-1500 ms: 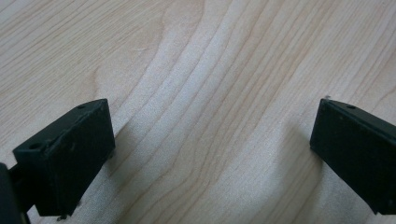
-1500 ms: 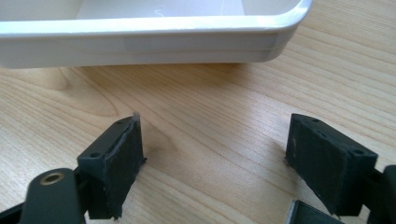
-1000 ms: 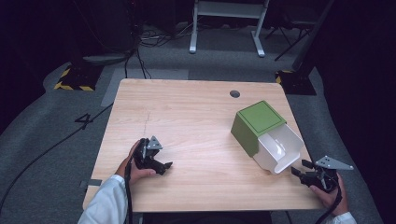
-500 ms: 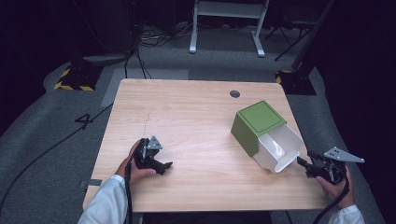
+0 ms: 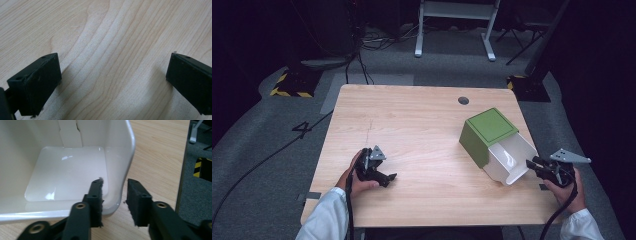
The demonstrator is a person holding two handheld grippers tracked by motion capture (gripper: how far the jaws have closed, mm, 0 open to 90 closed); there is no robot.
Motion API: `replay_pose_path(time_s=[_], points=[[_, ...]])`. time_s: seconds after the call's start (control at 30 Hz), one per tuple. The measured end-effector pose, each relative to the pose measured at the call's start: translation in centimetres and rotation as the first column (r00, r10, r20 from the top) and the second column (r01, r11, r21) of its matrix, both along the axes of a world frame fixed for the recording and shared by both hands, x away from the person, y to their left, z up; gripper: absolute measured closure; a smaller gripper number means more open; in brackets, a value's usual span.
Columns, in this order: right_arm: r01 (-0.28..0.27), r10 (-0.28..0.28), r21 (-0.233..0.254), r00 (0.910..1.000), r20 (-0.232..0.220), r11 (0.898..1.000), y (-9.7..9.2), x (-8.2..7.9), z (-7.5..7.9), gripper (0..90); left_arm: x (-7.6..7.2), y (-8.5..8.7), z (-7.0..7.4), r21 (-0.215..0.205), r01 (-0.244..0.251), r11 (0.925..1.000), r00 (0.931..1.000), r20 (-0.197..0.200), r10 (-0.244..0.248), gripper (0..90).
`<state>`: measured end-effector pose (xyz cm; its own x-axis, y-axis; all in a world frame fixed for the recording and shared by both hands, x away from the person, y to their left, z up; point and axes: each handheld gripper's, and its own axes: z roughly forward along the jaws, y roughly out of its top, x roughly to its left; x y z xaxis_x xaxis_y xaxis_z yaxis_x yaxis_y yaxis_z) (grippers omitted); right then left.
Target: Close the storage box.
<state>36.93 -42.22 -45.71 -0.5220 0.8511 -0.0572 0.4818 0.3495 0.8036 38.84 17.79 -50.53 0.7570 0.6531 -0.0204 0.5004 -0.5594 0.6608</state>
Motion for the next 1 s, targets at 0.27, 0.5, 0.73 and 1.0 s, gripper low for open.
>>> replay_pose_path(time_s=[0.27, 0.5, 0.73, 1.0], points=[[0.001, -0.001, -0.002, 1.0, 0.004, 1.0, 0.2, 0.8, -0.1, 86.5, 0.0, 0.0, 0.0, 0.002, 0.003, 1.0, 1.0, 0.003, -0.003, 0.2], [0.005, -0.005, 0.003, 1.0, -0.003, 1.0, 0.6, 1.6, 0.1, 87.2, 0.1, 0.0, 0.0, 0.005, 0.002, 1.0, 1.0, 0.003, -0.002, 0.2], [0.007, -0.008, -0.008, 0.9999, -0.008, 1.0, 1.4, 2.5, 0.7, 87.0, 0.1, 0.0, 0.0, 0.004, 0.0, 1.0, 1.0, 0.002, 0.0, 0.2], [0.008, -0.008, -0.036, 0.9998, -0.02, 0.999, 2.8, 3.8, 1.1, 86.7, 0.1, 0.0, 0.0, 0.003, 0.0, 1.0, 1.0, 0.002, 0.0, 0.2]])
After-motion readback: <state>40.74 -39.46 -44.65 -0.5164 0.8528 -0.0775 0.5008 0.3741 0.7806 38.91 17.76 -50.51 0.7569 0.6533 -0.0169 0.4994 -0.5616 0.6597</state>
